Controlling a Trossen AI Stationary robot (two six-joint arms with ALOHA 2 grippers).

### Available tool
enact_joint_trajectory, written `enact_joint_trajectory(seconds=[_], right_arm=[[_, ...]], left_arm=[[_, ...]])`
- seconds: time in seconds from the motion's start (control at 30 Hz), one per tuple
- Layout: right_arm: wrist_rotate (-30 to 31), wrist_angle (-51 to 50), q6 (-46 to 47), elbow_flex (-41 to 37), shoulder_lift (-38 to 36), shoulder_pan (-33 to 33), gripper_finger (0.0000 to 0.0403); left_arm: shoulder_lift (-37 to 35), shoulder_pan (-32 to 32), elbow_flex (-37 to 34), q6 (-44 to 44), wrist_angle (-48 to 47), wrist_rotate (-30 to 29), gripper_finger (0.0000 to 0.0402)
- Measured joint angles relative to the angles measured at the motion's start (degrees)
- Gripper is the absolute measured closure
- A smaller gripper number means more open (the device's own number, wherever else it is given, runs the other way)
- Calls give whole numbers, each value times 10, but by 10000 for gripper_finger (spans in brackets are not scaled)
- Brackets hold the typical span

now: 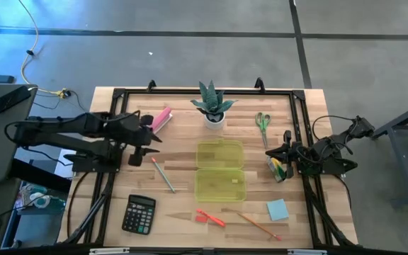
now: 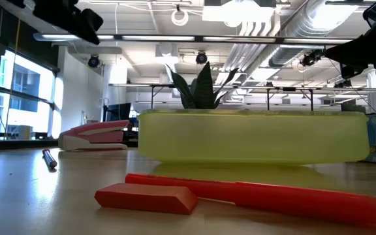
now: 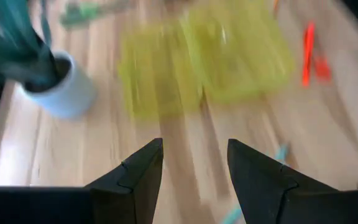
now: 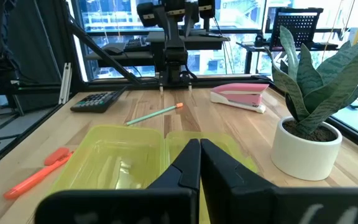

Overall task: Pack school essentials
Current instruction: Put the blue pencil into the supply box

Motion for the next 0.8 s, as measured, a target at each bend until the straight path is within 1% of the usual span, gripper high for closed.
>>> enact_joint_trajectory(seconds=[0.17,0.3,0.53,0.7,0.8], right_arm=[[0,0,0,0,0,0,403],[0,0,0,0,0,0,403],[0,0,0,0,0,0,403],[0,0,0,0,0,0,403],[0,0,0,0,0,0,403]], left_arm=[[25,-3,6,36,-93,-1,234],[48,-21,-2,48,-133,-24,234],[108,-61,-3,48,-145,-34,234],[160,-82,-3,52,-145,-69,234],[193,-92,-3,61,-140,-71,234]])
